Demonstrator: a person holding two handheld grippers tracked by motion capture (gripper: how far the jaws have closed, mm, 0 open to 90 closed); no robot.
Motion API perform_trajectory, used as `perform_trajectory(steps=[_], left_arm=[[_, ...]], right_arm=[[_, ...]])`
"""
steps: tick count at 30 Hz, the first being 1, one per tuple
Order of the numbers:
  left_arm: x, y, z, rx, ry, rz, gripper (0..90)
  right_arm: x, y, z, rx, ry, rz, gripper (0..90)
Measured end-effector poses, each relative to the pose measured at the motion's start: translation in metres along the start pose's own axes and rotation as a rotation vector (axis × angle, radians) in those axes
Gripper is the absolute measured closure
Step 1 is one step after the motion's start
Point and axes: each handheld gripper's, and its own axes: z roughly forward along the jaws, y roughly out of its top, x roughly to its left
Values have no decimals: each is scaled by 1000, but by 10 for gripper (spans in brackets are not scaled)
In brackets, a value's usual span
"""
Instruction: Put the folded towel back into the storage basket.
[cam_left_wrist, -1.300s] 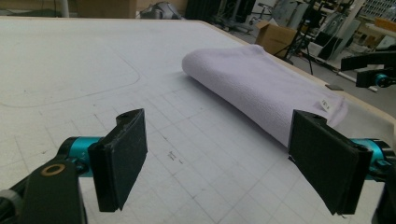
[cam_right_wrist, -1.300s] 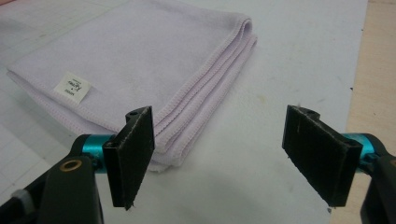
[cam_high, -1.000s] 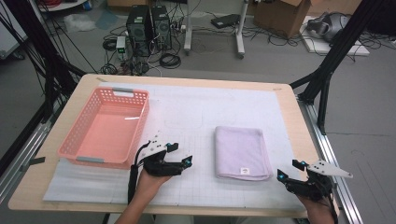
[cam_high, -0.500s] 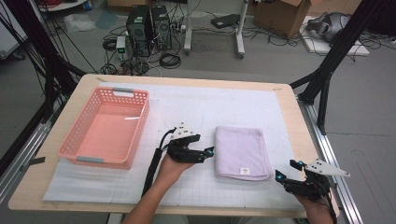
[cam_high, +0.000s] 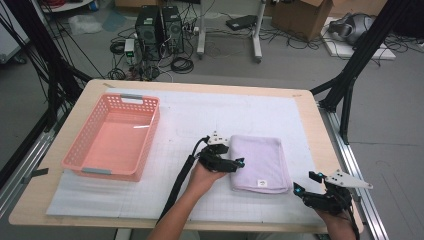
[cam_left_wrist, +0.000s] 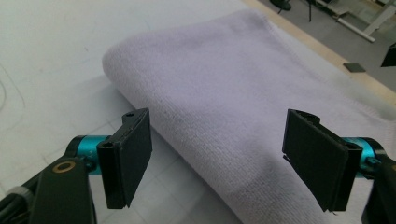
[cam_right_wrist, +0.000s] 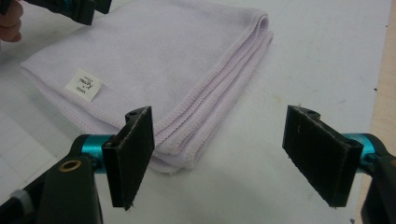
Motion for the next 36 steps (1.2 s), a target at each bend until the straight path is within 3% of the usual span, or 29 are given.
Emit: perform_trajectory(steps=[4,8,12,18,26,36], left_arm=[[2,-3,6,36,15,-31,240],[5,-5,12,67,-30,-85,270],[4,-5,15,75,-50,-103,303],[3,-6,20,59,-77,-136,426],[0,-7,23,69,-111,-133,632],[1,-9,11,19,-136,-88,703]], right_arm=[[1,0,0,3,3,4,241],[1,0,0,4,5,5,242],[0,0,0,3,6,5,242],[1,0,1,7,8,6,242],[0,0,1,7,11,6,242],[0,0,1,6,11,12,242]])
